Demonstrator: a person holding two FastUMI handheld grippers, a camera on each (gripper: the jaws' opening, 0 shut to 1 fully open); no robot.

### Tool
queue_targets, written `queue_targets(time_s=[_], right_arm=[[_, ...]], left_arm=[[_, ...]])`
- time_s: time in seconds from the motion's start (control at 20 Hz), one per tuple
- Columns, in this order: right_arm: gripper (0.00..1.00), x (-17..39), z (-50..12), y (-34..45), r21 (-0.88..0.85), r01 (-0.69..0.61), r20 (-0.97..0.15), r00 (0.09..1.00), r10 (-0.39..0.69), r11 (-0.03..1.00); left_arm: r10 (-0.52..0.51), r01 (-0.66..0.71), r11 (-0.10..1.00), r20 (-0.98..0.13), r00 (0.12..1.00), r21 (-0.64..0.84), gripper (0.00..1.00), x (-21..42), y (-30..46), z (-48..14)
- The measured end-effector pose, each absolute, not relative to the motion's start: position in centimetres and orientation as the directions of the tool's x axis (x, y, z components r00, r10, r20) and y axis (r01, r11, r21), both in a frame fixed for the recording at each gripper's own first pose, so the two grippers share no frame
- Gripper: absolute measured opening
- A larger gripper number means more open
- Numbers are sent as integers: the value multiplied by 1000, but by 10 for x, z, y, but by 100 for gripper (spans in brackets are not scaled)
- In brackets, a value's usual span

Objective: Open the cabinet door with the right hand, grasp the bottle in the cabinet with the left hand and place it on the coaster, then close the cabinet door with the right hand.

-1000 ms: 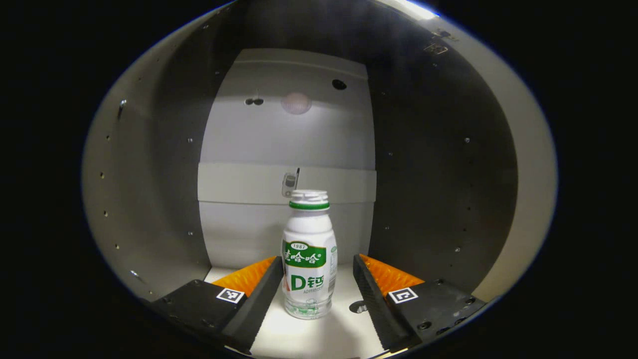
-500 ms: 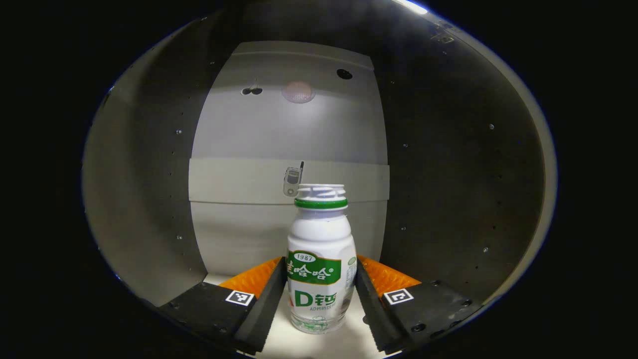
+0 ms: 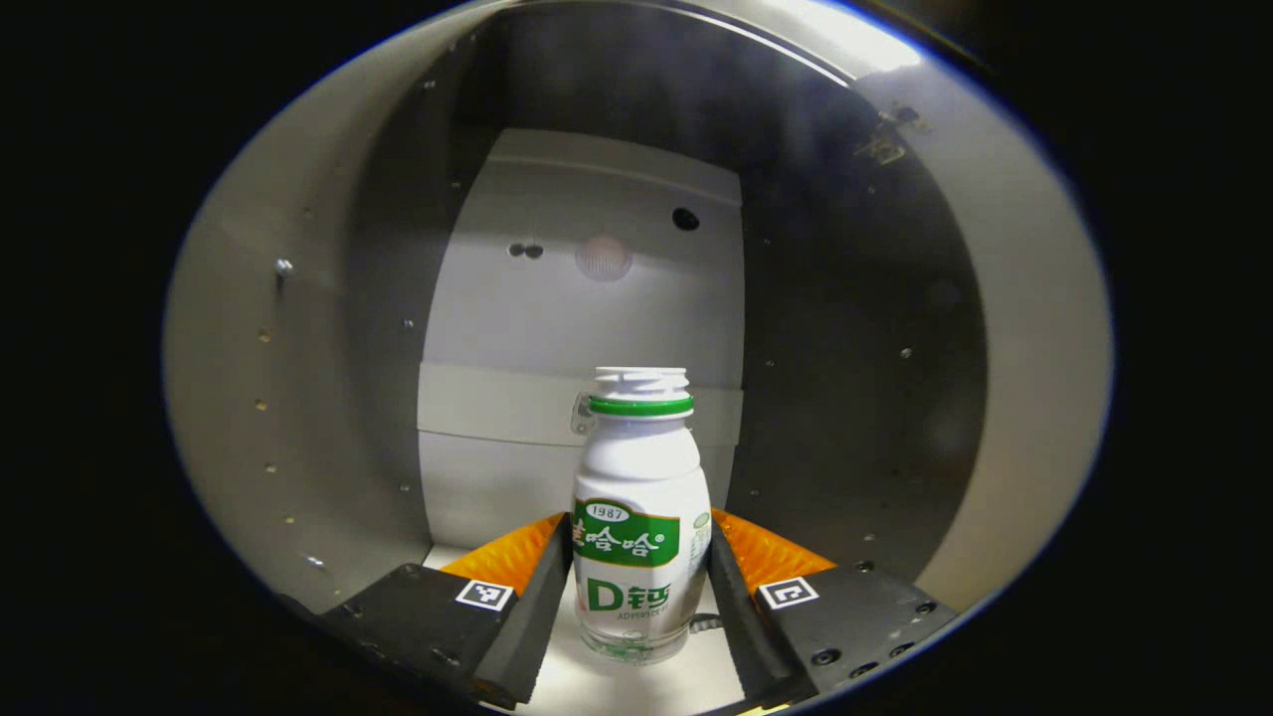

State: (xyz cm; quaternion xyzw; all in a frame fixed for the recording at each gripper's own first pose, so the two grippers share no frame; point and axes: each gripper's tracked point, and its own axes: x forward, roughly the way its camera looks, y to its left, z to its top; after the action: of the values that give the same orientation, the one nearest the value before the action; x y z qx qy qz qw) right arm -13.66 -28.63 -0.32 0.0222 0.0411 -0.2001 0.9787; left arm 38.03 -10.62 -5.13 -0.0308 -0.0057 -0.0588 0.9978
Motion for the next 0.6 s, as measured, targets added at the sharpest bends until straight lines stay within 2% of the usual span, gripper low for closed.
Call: queue_targets(time_s=[0.1,0.15,0.2,0.25,0.35,0.45,0.5,0.55,0.6], right_arm=[[34,-137,-4,-279,-5,383,-94,919,-382,924],[39,-136,-2,-270,-16,365,-86,927,-365,931],[60,-136,1,-260,-30,349,-73,934,-350,937],[56,-138,5,-253,-50,348,-55,935,-351,936],[57,-141,12,-240,-88,363,-22,930,-366,928],[64,-147,22,-218,-82,379,10,925,-380,922],[64,-150,28,-207,-67,389,28,921,-388,919],[76,-152,32,-191,-55,382,44,924,-380,922],[82,-155,36,-176,-56,377,59,926,-374,924]], left_arm=[[-139,139,987,9,990,-84,75,345,-107,-49],[-149,149,985,6,989,-88,75,326,-105,-48],[-154,154,984,5,988,-90,75,308,-100,-47],[-153,153,985,4,988,-85,75,290,-94,-47],[-162,162,984,-1,987,-77,75,254,-82,-48],[-165,164,985,-10,986,-46,75,213,-69,-53],[-161,160,987,-17,987,-28,75,195,-60,-55],[-160,159,987,-21,987,-14,74,176,-51,-59],[-159,159,987,-25,987,-3,75,157,-43,-62]])
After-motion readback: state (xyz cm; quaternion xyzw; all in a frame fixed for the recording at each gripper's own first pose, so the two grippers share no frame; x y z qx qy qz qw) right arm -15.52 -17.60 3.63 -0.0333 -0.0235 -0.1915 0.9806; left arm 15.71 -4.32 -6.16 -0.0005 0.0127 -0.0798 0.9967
